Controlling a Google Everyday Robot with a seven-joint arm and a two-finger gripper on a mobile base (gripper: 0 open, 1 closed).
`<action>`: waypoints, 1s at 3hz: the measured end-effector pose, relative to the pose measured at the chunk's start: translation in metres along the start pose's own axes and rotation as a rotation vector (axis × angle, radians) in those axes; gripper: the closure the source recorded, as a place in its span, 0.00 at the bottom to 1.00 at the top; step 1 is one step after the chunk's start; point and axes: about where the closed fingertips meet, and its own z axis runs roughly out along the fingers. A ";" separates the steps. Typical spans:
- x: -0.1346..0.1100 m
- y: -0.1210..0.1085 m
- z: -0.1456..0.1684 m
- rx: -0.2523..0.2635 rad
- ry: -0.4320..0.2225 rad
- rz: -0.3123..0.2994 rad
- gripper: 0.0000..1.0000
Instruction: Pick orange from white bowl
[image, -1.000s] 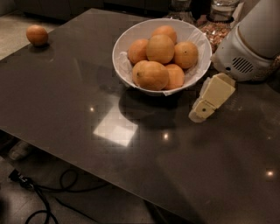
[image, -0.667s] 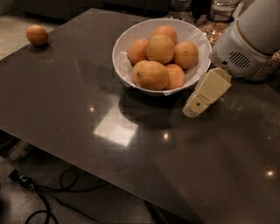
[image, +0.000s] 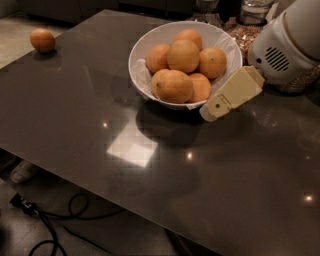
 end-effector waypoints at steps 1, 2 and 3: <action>0.000 0.000 0.000 0.000 0.000 0.000 0.00; -0.006 0.009 0.009 -0.002 -0.039 0.035 0.00; -0.024 0.026 0.026 0.015 -0.096 0.055 0.00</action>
Offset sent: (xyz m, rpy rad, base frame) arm 0.0051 0.0324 -0.0166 0.1224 -0.0299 -0.0710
